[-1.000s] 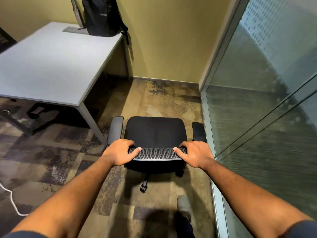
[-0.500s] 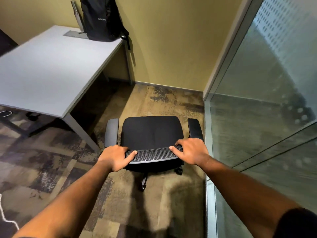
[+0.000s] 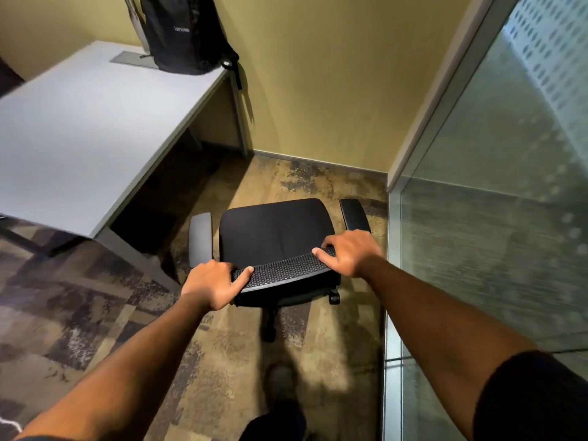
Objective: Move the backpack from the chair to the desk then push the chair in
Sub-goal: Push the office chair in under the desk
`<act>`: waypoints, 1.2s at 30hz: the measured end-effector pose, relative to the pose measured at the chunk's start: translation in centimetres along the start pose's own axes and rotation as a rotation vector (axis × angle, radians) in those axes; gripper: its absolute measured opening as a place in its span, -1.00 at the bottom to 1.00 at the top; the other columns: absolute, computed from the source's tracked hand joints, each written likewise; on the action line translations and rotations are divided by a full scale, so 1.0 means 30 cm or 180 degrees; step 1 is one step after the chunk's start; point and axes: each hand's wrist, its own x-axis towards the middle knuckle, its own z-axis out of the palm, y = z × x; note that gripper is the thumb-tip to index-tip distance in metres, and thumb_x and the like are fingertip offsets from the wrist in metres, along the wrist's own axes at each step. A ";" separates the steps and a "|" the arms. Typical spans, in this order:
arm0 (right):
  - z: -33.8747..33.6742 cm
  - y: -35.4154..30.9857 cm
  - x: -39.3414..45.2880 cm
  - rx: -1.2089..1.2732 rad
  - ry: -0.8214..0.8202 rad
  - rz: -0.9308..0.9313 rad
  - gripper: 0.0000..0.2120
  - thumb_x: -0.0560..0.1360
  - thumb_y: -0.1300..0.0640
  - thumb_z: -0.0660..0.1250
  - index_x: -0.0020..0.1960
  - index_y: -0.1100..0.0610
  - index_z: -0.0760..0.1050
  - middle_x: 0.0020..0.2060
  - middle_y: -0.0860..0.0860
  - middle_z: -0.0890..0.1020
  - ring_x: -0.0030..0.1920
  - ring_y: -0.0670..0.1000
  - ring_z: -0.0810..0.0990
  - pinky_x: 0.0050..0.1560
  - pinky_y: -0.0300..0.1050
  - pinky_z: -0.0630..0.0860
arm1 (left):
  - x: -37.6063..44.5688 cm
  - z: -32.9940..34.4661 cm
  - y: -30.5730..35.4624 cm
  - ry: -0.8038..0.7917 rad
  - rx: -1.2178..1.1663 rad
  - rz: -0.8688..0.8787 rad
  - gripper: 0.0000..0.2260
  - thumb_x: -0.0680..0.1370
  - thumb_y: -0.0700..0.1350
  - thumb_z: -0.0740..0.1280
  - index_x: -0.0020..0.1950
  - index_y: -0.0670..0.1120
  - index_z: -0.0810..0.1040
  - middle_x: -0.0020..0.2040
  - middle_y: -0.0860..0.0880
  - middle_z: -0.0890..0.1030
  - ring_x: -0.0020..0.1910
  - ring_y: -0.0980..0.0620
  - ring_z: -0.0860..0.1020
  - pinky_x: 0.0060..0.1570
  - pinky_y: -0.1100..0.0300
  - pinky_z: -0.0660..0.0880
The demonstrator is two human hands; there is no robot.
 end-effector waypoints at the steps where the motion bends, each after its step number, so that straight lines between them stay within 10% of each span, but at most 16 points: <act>1: -0.004 0.021 0.040 0.0006 -0.0090 -0.0006 -0.34 0.56 -0.48 -0.07 0.18 -0.12 0.63 -0.09 0.03 0.74 -0.04 0.15 0.68 -0.14 -0.01 0.52 | 0.034 -0.005 0.002 0.0010 -0.0021 -0.0012 -0.34 0.56 0.45 -0.13 -0.29 0.01 0.50 -0.43 0.04 0.47 -0.41 -0.02 0.45 -0.45 0.10 0.25; 23: -0.051 0.410 0.978 0.0051 0.0080 -0.0564 -0.44 0.52 -0.45 0.06 -0.01 -0.09 0.65 -0.14 -0.02 0.72 -0.10 0.12 0.66 -0.21 -0.06 0.34 | 0.755 -0.055 -0.036 -0.0065 -0.0215 -0.0943 -0.28 0.51 0.49 -0.15 -0.32 -0.03 0.50 -0.42 0.05 0.41 -0.31 -0.15 0.49 -0.37 0.07 0.29; 36: -0.102 0.556 1.554 0.0009 0.0086 -0.1547 -0.42 0.54 -0.44 0.02 0.02 -0.09 0.65 -0.16 -0.03 0.70 -0.10 0.10 0.64 -0.21 -0.04 0.35 | 1.108 -0.108 -0.040 -0.0172 -0.0216 -0.1599 -0.33 0.58 0.42 -0.10 -0.07 0.02 0.65 -0.12 -0.11 0.70 -0.03 -0.21 0.65 -0.19 0.04 0.49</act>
